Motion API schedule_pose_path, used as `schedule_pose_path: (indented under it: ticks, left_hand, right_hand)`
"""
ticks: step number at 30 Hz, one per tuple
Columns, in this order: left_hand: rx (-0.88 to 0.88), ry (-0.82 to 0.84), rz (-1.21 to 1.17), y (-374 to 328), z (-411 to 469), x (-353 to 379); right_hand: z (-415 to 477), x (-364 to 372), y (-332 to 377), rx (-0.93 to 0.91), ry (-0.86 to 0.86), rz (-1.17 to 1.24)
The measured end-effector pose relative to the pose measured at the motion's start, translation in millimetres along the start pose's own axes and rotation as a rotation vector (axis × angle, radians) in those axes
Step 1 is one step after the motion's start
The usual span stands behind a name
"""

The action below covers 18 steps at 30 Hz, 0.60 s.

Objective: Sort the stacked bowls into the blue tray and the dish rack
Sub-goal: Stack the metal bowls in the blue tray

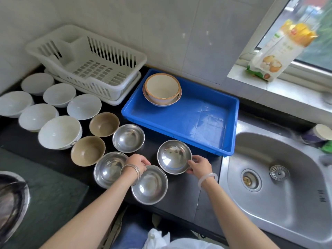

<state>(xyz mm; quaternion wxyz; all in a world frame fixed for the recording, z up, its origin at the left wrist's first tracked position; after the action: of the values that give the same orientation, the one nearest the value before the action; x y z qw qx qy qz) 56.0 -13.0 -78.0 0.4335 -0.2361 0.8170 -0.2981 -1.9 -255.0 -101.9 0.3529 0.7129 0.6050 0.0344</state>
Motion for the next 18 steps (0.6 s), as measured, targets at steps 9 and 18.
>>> schedule_pose_path:
  ticks: [9,18]
  left_hand:
    - [0.086,-0.073,-0.209,-34.5,4.7,-28.6]
    - [0.069,-0.229,-0.289,-55.0,27.4,-3.7]
  right_hand:
    - [1.7,-7.8,-9.8,0.022,0.018,0.064]
    - [1.9,-10.2,-15.6,0.079,0.042,0.138]
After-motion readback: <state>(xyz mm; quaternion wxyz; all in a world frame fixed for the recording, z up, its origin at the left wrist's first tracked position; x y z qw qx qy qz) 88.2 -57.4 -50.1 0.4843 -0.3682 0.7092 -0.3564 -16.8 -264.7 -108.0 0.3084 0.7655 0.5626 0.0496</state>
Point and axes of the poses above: each hand's wrist, its own z-axis towards the middle knuckle, its own x-axis out of the palm, y = z × x, the point moved 5 cm from there along z, towards the middle knuckle, and after that the axes turned 14 degrees about x, right-handed, at the moved point
